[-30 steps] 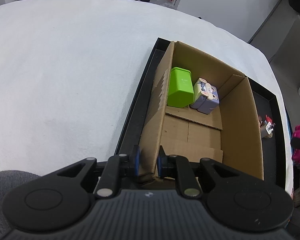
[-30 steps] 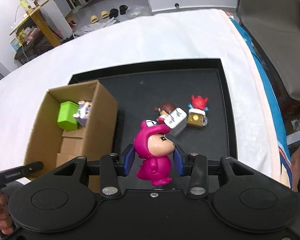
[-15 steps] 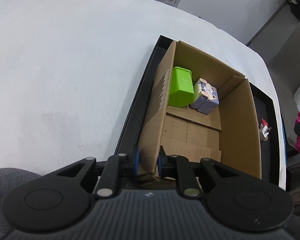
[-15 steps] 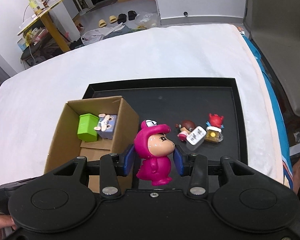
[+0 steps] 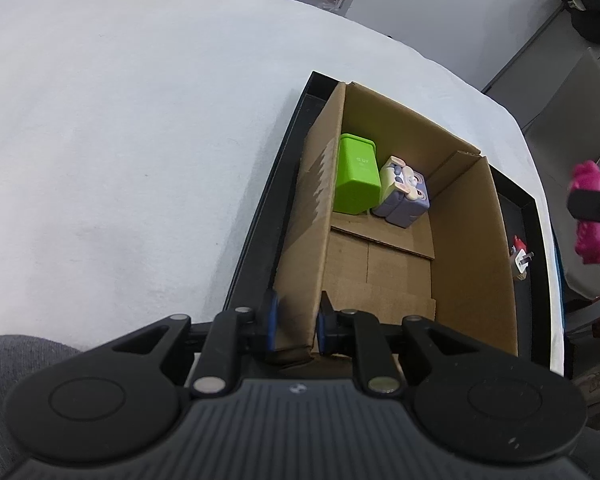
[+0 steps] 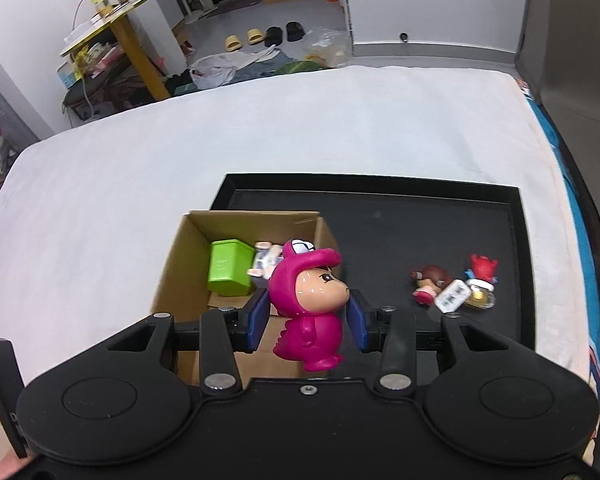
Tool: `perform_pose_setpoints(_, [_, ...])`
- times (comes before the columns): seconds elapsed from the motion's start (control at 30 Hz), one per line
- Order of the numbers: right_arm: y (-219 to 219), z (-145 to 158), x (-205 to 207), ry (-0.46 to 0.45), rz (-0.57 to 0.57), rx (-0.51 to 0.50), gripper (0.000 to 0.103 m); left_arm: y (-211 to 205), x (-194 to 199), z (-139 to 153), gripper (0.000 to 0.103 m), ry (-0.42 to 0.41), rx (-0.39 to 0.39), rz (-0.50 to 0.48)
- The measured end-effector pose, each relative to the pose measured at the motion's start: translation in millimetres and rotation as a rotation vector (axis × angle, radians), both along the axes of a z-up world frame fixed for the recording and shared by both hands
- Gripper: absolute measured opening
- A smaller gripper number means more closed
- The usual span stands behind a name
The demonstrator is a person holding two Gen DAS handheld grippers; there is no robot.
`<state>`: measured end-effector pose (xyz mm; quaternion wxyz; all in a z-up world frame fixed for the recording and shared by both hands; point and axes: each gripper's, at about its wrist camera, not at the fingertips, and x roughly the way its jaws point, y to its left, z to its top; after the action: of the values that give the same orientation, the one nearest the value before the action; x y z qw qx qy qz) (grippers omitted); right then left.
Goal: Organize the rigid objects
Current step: 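Grasp the pink doll figure with the right gripper and lift it, then lower the pink doll into the box and open the right gripper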
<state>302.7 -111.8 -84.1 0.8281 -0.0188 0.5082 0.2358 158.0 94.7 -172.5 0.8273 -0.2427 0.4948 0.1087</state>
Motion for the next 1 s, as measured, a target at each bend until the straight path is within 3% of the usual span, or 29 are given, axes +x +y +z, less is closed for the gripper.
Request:
perform_pose_setpoints(0.83, [86.7, -30.6, -7.6, 0.087, 0.082, -0.019, 0.043, 10.9, -2.7, -2.2, 0.019, -0.015, -0.055, -0.002])
perform_pose_setpoints(0.9, [88.3, -30.7, -8.5, 0.101, 0.094, 0.012, 0.053, 10.6, -2.7, -1.9, 0.019, -0.014, -0.055, -0.002])
perform_pose_setpoints(1.0, [86.7, -27.3, -9.4, 0.118, 0.091, 0.042, 0.059, 9.9, -2.2, -1.7, 0.019, -0.014, -0.052, 0.001])
